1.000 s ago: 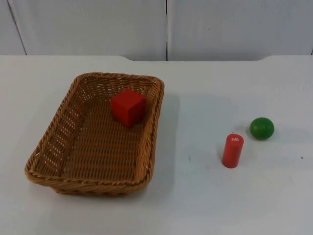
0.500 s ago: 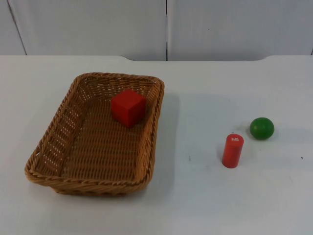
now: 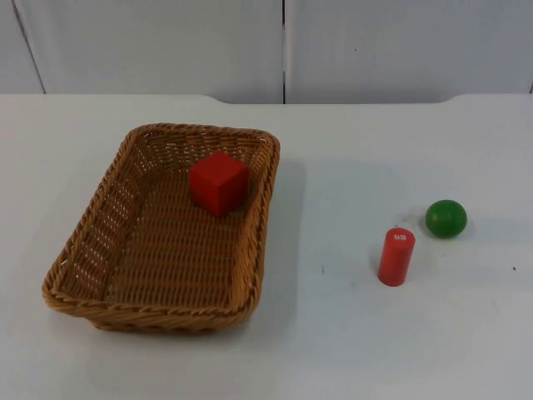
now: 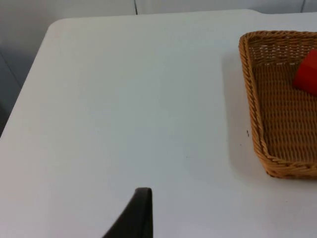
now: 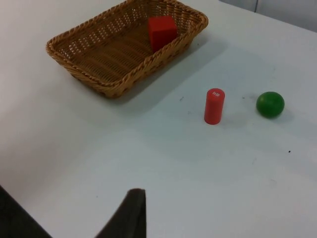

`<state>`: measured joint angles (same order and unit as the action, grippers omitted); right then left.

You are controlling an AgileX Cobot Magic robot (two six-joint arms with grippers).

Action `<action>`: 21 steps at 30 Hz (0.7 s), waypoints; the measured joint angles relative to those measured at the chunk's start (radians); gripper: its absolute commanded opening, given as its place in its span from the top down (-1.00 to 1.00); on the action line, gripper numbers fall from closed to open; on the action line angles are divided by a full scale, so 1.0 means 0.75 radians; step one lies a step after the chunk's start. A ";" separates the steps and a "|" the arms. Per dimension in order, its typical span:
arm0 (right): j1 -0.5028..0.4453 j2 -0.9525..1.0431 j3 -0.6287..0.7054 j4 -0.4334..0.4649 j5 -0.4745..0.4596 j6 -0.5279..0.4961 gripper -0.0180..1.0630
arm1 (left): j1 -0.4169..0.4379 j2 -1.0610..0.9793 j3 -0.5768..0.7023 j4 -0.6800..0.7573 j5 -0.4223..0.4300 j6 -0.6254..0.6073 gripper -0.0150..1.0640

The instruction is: Pick up the basket with the left hand and place the object to the left of the red cylinder into the basket with the right hand.

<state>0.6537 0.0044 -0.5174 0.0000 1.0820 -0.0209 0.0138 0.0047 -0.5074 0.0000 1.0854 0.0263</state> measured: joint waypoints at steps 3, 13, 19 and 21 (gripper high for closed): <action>0.000 0.000 0.000 0.000 0.000 0.000 -0.99 | 0.023 0.000 0.000 0.007 0.000 0.000 -0.98; 0.000 0.000 0.000 0.007 0.000 0.000 -0.99 | 0.028 0.000 0.000 0.010 0.000 -0.001 -0.98; 0.000 0.000 0.000 0.007 0.000 0.000 -0.99 | 0.028 0.000 0.000 0.010 0.000 -0.001 -0.98; 0.000 0.000 0.000 0.007 0.000 0.000 -0.99 | 0.028 0.000 0.000 0.010 0.000 -0.001 -0.98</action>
<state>0.6537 0.0044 -0.5174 0.0054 1.0820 -0.0209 0.0350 0.0047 -0.5074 0.0076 1.0854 0.0255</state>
